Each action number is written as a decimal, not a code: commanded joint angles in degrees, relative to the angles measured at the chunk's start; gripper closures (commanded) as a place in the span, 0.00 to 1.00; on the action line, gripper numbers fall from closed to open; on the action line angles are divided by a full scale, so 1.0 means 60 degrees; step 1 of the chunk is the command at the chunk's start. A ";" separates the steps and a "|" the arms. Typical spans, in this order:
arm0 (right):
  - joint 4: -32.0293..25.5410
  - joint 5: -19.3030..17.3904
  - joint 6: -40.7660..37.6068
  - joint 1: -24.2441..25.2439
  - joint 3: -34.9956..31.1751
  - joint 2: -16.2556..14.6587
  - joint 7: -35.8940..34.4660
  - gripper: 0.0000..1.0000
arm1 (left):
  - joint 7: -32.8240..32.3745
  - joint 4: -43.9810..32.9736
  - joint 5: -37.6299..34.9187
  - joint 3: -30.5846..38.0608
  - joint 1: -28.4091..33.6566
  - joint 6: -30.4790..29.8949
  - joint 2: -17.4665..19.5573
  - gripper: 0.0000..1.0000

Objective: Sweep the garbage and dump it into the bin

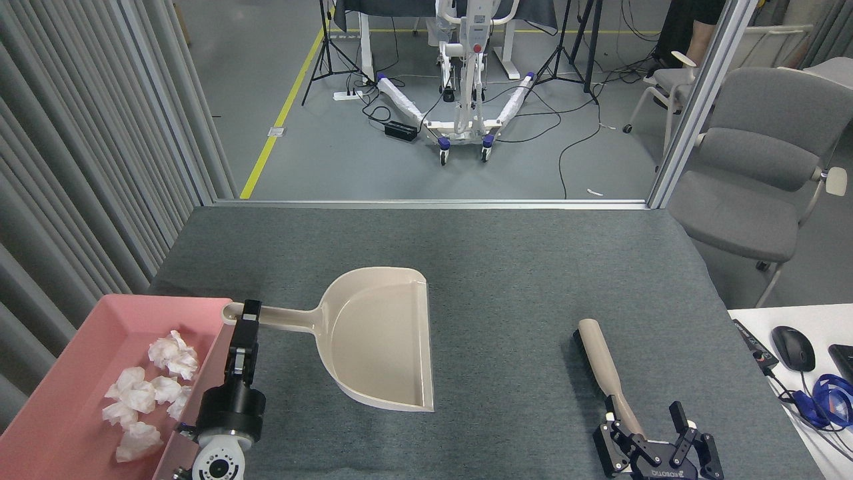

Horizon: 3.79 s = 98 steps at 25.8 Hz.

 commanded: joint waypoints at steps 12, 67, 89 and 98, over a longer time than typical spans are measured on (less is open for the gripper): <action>-0.0534 0.0070 0.0034 0.0176 -0.0060 0.0016 0.0042 0.02 | 0.1052 0.1501 -0.0378 -0.0359 0.0364 -0.1216 -0.0687 1.00; -0.0856 0.0920 0.0225 0.0440 -0.0133 -0.0058 0.0394 0.02 | -0.0163 -0.1605 -0.7336 0.1149 0.3909 -0.0176 0.0836 0.00; -0.0827 0.0891 0.0078 0.0235 -0.0133 -0.0072 0.0540 0.02 | -0.2785 0.0168 -0.9914 0.3405 0.1653 -0.1993 0.2506 0.00; -0.0842 0.0891 -0.0083 0.0249 -0.0119 -0.0014 0.0570 0.02 | -0.2917 -0.0345 -0.9841 0.3566 0.2708 -0.1948 0.1730 0.00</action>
